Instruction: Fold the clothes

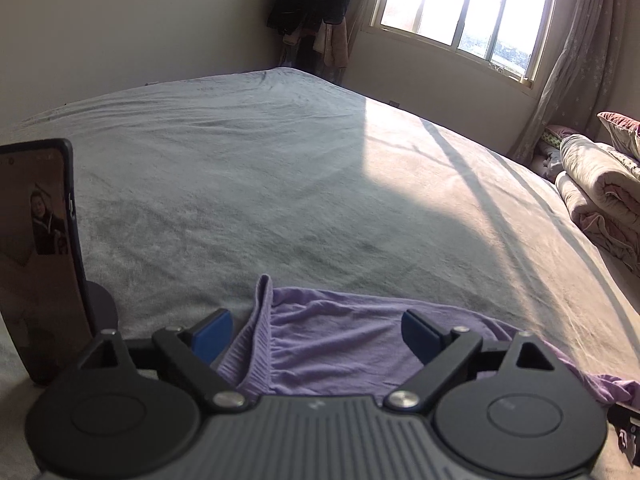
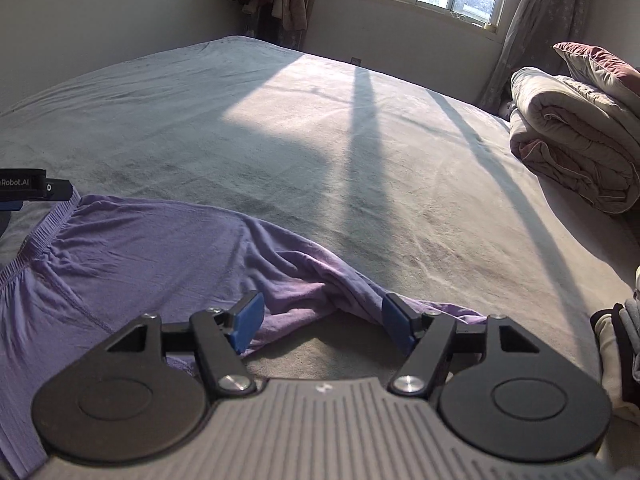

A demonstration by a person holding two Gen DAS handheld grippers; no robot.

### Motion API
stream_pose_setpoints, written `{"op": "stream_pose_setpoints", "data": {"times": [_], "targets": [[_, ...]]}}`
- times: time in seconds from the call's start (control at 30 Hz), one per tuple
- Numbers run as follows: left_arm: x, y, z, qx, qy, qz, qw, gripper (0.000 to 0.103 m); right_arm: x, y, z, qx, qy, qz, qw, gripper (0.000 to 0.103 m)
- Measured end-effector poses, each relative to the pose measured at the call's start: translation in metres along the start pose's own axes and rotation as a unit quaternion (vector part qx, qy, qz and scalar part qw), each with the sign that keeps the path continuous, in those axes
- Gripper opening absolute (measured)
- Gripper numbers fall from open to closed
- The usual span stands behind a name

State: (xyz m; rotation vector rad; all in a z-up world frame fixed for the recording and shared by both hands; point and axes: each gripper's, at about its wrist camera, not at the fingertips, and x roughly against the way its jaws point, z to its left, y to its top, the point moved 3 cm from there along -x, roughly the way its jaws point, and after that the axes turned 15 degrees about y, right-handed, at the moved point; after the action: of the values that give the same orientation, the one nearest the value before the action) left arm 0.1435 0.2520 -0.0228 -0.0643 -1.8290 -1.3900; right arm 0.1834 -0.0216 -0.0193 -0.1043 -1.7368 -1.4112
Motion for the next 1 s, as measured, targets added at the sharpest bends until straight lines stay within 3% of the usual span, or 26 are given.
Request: {"op": "stream_pose_setpoints", "data": {"times": [0.2,0.47,0.6,0.77,1.0], "targets": [[0.022,0.0,-0.01,0.002,-0.039,-0.004,0.9992,0.096,0.043,-0.038,-0.018,-0.043,-0.003,-0.005,0.999,0.074],[0.023,-0.014,-0.047,-0.032,-0.079,0.007,0.9963,0.094,0.056,-0.073,-0.064,-0.099,-0.023,-0.004,0.995,0.075],[0.018,-0.027,-0.068,-0.055,-0.084,0.015,0.9949,0.094,0.05,-0.08,-0.086,-0.11,-0.025,-0.006,0.994,0.075],[0.014,-0.037,-0.084,-0.073,-0.087,0.018,0.9933,0.085,0.035,-0.085,-0.107,-0.119,-0.022,-0.008,0.993,0.075],[0.013,-0.048,-0.104,-0.084,-0.115,0.019,0.9896,0.081,0.011,-0.087,-0.125,-0.121,-0.019,-0.006,0.992,0.075]]}}
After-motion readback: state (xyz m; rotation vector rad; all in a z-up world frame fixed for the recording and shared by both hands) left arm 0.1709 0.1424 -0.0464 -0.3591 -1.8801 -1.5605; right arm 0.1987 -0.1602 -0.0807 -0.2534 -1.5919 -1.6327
